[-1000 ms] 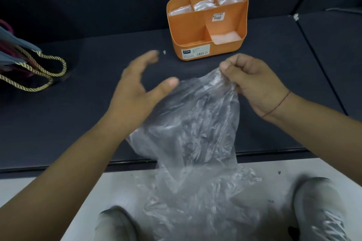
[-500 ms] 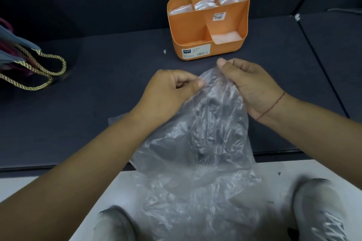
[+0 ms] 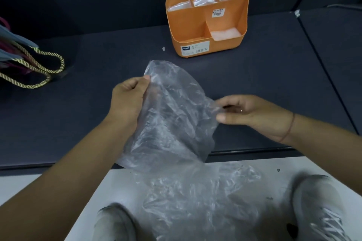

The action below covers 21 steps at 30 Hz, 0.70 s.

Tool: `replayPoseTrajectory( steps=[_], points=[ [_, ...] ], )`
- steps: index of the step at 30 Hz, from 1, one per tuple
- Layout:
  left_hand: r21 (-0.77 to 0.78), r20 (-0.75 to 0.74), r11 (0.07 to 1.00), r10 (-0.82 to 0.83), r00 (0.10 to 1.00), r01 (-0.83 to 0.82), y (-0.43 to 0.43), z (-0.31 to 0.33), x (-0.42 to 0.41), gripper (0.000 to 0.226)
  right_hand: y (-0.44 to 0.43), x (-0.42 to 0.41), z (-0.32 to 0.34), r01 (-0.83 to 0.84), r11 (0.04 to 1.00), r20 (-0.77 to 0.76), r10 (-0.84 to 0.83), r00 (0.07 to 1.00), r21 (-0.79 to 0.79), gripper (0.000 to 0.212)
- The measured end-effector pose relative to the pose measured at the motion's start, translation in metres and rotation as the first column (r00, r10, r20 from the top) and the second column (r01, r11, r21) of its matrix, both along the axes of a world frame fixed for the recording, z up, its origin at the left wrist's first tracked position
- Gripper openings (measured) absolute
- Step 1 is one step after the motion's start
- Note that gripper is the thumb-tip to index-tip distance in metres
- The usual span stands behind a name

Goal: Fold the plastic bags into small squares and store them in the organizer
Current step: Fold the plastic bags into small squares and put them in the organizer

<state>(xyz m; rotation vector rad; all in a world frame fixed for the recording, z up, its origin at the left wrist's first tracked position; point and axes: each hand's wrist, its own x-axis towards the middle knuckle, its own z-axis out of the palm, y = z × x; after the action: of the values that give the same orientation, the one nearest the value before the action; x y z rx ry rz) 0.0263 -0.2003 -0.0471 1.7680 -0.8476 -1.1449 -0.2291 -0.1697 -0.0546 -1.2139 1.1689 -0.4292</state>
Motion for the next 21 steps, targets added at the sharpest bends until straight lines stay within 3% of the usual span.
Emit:
replayPoseTrajectory(
  steps=[3,8,11,13,15,18,21],
  points=[
    [0.022,-0.036,0.999,0.037,0.999,-0.036,0.002,-0.004,0.010,0.026,-0.005,0.008,-0.006,0.098,0.986,-0.055,-0.106,0.993,-0.132,0.002],
    [0.049,-0.075,0.989,0.143,0.987,-0.139,0.001,-0.014,0.023,0.032,-0.028,-0.015,0.002,0.332,0.876,-0.052,-0.372,0.927,-0.349,0.020],
    [0.061,-0.106,0.993,0.104,0.989,-0.098,0.002,-0.019,0.017,0.029,-0.040,-0.029,0.013,0.382,0.749,-0.039,-0.476,0.879,-0.541,0.016],
    [0.073,-0.133,0.992,0.115,0.984,-0.106,0.002,-0.021,0.014,0.026,-0.046,-0.033,0.020,0.416,0.693,0.016,-0.505,0.863,-0.589,0.010],
    [0.082,-0.130,0.987,0.149,0.980,-0.139,0.002,-0.024,0.017,0.025,-0.046,-0.030,0.020,0.441,0.744,0.033,-0.493,0.869,-0.502,0.016],
    [0.111,-0.161,0.980,0.183,0.970,-0.166,0.005,-0.029,0.027,0.024,-0.035,-0.025,0.009,0.414,0.895,-0.061,-0.428,0.902,-0.166,0.059],
    [0.136,-0.226,0.980,0.175,0.958,-0.146,0.008,-0.033,0.032,0.016,-0.023,-0.018,-0.002,0.391,0.920,-0.141,-0.389,0.911,-0.011,0.036]
  ],
)
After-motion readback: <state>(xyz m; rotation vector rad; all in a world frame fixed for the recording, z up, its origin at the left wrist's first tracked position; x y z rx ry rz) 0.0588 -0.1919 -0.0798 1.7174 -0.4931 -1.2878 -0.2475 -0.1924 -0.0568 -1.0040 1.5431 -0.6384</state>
